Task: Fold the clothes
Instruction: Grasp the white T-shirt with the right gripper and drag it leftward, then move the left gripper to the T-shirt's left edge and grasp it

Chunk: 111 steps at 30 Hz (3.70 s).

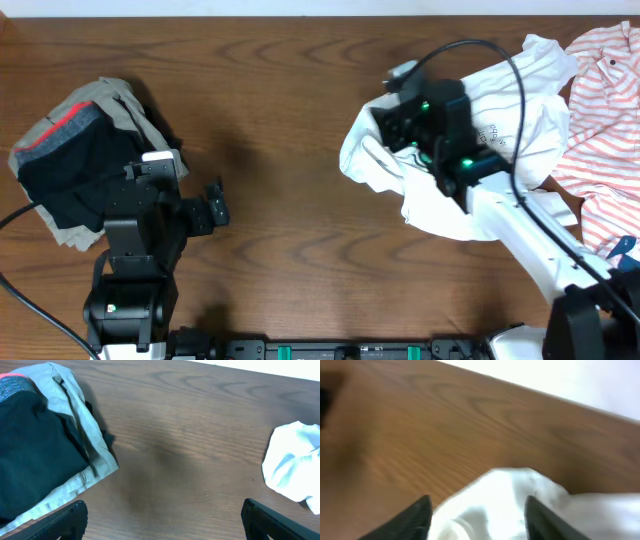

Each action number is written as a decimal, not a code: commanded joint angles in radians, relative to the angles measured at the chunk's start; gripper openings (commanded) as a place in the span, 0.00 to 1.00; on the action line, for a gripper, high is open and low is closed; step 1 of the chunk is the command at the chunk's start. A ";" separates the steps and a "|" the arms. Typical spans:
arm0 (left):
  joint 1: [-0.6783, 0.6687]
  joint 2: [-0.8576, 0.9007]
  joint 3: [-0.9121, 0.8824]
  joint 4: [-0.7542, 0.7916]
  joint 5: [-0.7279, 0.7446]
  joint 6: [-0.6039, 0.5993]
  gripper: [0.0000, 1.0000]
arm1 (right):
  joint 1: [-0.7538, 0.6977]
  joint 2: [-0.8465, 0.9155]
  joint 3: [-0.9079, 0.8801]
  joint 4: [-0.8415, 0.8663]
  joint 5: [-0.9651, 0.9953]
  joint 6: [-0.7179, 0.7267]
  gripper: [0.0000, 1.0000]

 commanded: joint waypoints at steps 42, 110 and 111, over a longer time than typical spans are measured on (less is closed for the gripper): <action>-0.002 0.000 0.020 0.013 0.018 -0.013 0.98 | -0.017 0.008 -0.307 -0.438 0.113 0.087 0.20; -0.108 0.414 -0.030 -0.307 0.563 -0.333 0.82 | -0.117 0.183 0.183 -0.730 0.180 0.009 0.64; -0.119 0.426 -0.030 -0.296 0.539 -0.362 0.82 | -0.117 0.183 0.183 -0.730 0.180 0.009 0.64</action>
